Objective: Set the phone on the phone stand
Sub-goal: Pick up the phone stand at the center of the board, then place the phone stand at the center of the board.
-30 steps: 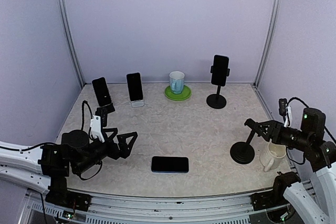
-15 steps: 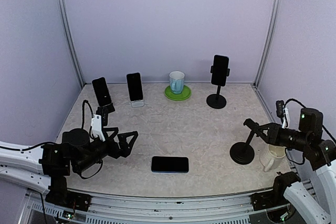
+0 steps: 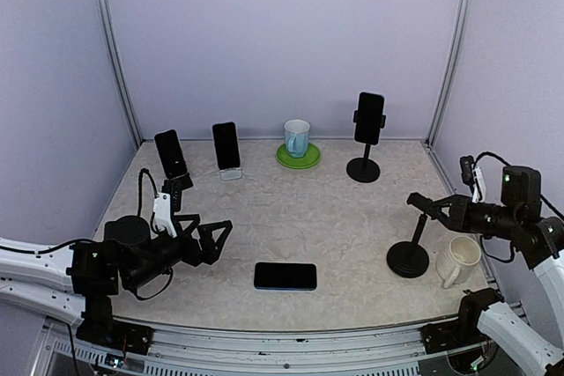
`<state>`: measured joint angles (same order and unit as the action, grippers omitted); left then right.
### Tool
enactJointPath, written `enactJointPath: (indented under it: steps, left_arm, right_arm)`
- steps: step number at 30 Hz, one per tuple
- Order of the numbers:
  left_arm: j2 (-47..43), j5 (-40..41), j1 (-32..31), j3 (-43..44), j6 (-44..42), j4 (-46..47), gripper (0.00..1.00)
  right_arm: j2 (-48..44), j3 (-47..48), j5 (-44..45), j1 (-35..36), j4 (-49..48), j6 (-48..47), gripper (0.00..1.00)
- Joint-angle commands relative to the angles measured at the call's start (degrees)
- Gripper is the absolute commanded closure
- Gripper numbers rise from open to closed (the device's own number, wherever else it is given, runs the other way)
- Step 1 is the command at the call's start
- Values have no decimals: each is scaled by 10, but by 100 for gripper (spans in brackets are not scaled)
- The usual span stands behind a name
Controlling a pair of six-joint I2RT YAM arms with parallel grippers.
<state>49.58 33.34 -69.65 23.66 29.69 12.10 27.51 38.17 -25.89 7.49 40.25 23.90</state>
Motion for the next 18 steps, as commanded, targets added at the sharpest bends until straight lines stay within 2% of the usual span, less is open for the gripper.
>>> enactJointPath:
  steps: [1,5,11,18]
  left_arm:
    - [1,-6,5,-6,-6,15,1]
    - [3,-10,4,-10,-4,22,1]
    - [4,-14,4,-9,0,19,1]
    - [10,-14,2,-11,5,27,1]
  right_arm:
    - [34,53,-21,7,-50,-39,94]
    - [65,57,-53,6,-119,-21,98]
    - [134,84,-54,29,-217,-7,100]
    - [268,154,15,169,-283,-44,100]
